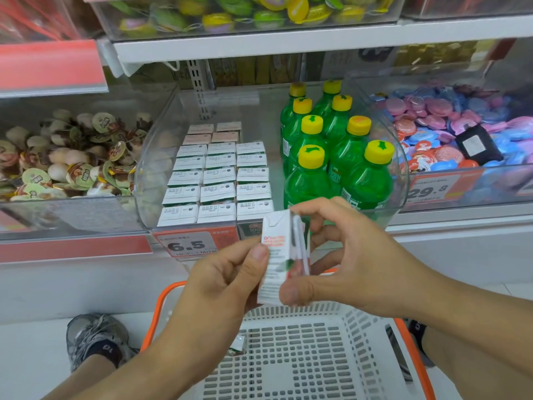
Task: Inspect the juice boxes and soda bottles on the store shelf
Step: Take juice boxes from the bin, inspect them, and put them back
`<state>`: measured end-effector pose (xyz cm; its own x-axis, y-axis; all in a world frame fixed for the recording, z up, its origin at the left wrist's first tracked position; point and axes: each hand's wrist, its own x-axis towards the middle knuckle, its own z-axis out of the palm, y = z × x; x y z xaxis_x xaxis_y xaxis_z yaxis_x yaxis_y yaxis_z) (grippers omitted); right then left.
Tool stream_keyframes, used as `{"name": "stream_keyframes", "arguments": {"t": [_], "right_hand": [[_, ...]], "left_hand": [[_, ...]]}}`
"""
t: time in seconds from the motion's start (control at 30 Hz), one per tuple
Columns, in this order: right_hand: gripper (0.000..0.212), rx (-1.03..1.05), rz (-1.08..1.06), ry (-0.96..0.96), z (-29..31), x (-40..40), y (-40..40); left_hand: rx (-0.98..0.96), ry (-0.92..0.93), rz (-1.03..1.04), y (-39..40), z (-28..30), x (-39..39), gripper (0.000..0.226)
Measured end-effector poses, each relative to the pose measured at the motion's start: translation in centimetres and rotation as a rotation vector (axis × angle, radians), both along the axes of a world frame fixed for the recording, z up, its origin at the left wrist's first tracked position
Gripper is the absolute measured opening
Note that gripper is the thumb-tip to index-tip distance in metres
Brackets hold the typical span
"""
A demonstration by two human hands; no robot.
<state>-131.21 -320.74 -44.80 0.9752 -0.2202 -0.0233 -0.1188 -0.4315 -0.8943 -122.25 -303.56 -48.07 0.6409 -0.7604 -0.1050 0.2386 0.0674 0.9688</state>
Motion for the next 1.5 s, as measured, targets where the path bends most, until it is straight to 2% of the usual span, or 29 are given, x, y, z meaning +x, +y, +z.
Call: {"name": "stream_keyframes", "arguments": {"t": [0.13, 0.27, 0.37, 0.53, 0.67, 0.77, 0.87, 0.93, 1.0, 1.07, 1.17, 1.27, 1.33, 1.43, 1.5], "right_hand": [[0.051, 0.057, -0.114, -0.037, 0.4, -0.2, -0.3], [0.044, 0.151, -0.125, -0.061, 0.8, 0.0, -0.6], [0.036, 0.219, -0.122, -0.068, 0.9, 0.1, -0.4], [0.029, 0.119, -0.100, -0.067, 0.7, 0.4, -0.5], [0.049, 0.093, -0.071, -0.065, 0.2, 0.3, -1.0], [0.059, 0.166, -0.020, -0.105, 0.3, 0.2, -0.9], [0.083, 0.197, 0.080, -0.112, 0.4, 0.0, -0.8], [0.097, 0.192, 0.123, -0.127, 0.5, -0.1, -0.9], [0.099, 0.138, 0.142, -0.138, 0.6, -0.2, -0.9], [0.086, 0.094, 0.098, -0.174, 0.8, -0.3, -0.8], [0.071, 0.107, 0.037, -0.238, 0.9, -0.5, -0.5], [0.059, 0.137, -0.010, -0.259, 0.9, -0.6, -0.6], [0.053, 0.172, -0.063, -0.240, 0.8, -0.4, -0.4], [0.055, 0.179, -0.095, -0.190, 0.3, 0.0, 0.3], [0.055, 0.165, -0.093, -0.170, 0.3, 0.2, 0.8]], "left_hand": [[0.111, -0.062, -0.031, 0.1, 0.4, 0.2, 0.033], [0.131, -0.069, -0.083, 0.1, 1.0, 0.4, 0.038], [0.110, -0.062, -0.104, 0.0, 0.9, 0.0, 0.030], [0.130, -0.054, -0.072, 0.1, 0.7, 0.0, 0.028], [0.095, 0.010, 0.047, 0.0, 0.7, 0.1, 0.033], [0.081, 0.029, 0.117, -0.1, 1.1, -0.2, 0.039], [0.067, 0.068, 0.175, -0.2, 1.5, -0.4, 0.047], [0.070, 0.033, 0.176, -0.2, 1.5, -0.3, 0.044], [0.059, 0.024, 0.163, 0.0, 1.7, -0.1, 0.041], [0.060, 0.009, 0.123, 0.2, 2.2, 0.1, 0.041], [0.086, -0.208, 0.123, 0.8, 2.9, 0.4, 0.052], [0.136, -0.683, 0.186, 1.8, 3.1, 1.3, 0.068], [0.111, -0.907, 0.139, 2.1, 3.0, 1.6, 0.066], [0.034, -1.069, 0.083, 1.8, 2.8, 1.5, 0.058], [0.030, -1.140, 0.121, 1.4, 2.8, 1.4, 0.052]]}}
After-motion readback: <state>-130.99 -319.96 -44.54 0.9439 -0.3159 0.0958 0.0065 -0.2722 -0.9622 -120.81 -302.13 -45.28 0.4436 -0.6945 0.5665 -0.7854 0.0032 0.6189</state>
